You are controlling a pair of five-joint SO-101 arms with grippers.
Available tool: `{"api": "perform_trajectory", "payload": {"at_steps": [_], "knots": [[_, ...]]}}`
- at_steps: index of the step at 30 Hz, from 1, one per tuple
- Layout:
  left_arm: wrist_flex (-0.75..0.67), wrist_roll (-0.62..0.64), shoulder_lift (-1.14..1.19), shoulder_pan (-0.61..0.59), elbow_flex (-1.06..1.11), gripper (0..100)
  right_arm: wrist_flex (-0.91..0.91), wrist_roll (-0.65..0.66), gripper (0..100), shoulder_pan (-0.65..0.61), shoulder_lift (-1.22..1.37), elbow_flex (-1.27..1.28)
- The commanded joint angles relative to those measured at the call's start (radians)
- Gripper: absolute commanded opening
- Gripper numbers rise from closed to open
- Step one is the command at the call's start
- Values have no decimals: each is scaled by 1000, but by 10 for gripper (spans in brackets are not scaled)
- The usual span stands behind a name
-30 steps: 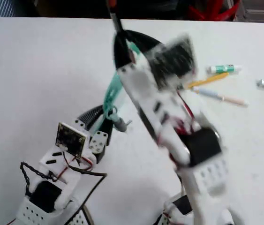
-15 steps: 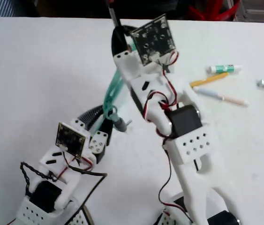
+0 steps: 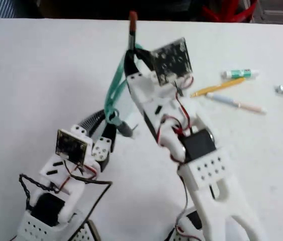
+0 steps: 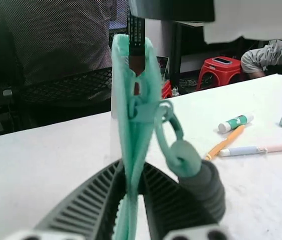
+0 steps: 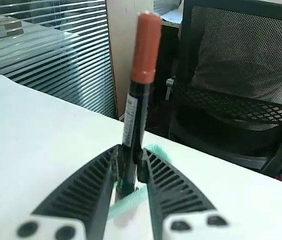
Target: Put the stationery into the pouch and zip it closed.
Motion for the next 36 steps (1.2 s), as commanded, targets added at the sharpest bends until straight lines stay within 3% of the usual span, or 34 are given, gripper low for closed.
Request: {"api": "perform_trajectory", "payload": {"at_steps": [1, 3, 8, 10, 18, 23, 26, 36], "knots": [[-25, -11, 8, -7, -11, 30, -30, -8, 18, 5, -99, 63], [-25, -11, 8, -7, -11, 30, -12, 26, 36, -4, -101, 77], [-25, -11, 8, -4, -11, 30, 170, 89, 303, -19, -50, -18], [-25, -11, 8, -4, -8, 30, 242, 89, 348, 28, -36, -115], [-23, -11, 8, -7, -5, 30, 475, 81, 250, 378, 168, -428], [-20, -11, 8, -7, -5, 29, 395, 80, 245, 598, 483, -491], [-18, -11, 8, -7, -5, 29, 381, 75, 245, 668, 700, -580], [-17, -11, 8, -2, -3, 29, 337, -141, 246, 912, 1293, -1065]]}}
